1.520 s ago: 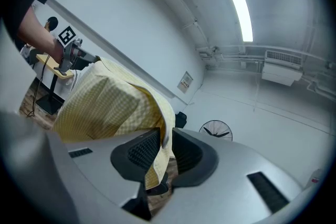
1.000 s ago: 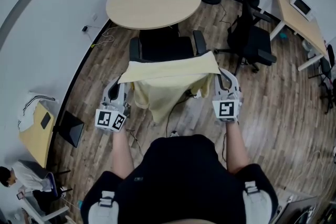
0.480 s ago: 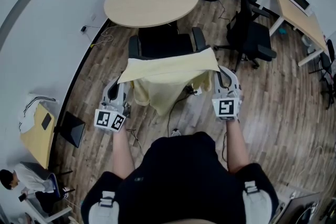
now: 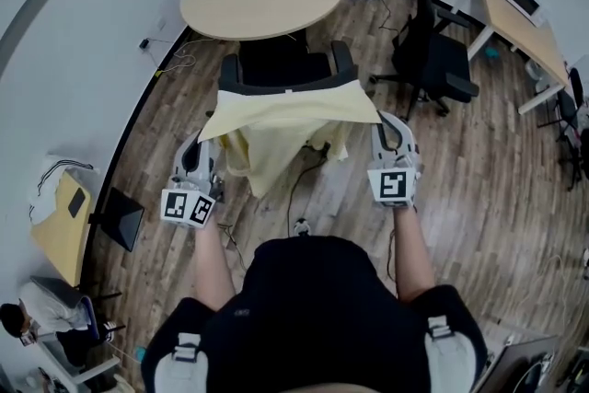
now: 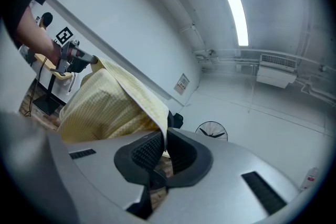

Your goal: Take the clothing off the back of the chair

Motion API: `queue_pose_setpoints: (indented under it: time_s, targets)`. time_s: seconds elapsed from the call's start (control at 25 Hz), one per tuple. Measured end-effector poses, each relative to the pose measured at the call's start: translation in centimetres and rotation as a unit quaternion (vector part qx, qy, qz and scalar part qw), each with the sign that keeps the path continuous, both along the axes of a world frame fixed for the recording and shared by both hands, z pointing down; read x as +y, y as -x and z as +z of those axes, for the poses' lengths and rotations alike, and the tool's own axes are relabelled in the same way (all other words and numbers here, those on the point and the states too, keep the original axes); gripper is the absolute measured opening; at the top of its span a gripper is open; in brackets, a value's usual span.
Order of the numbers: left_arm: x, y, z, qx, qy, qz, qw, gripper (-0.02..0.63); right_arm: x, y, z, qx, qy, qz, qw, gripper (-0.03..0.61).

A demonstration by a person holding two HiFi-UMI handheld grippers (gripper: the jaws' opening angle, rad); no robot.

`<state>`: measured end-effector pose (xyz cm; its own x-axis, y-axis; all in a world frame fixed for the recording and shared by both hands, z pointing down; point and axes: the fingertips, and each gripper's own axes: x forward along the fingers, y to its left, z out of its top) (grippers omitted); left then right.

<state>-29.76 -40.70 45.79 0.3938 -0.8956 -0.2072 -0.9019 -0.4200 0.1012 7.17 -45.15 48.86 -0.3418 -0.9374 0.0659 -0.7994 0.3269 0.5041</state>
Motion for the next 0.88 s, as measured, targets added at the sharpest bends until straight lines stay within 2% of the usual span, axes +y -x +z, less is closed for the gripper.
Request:
queue_pose_setpoints:
  time_s: [0.32,0.52,0.88]
  targets:
    - [4.2,-0.8,-0.1,0.007,0.008,-0.033,0.9994,0.006,4.3,-1.8,0.9,0.023,0.015,-0.008,1.0,0.006]
    - [6.7,-1.9,1.1,-0.012,0.029,-0.03,0.999,0.006,6.8,-2.6,2.0,0.034,0.028,-0.009,0.999,0.006]
    - [12.0,-2.8,1.2,-0.014,0.036,-0.041,0.9984,0.006,11.3,-3.4,3.2,0.031,0.036,-0.021,0.999,0.006]
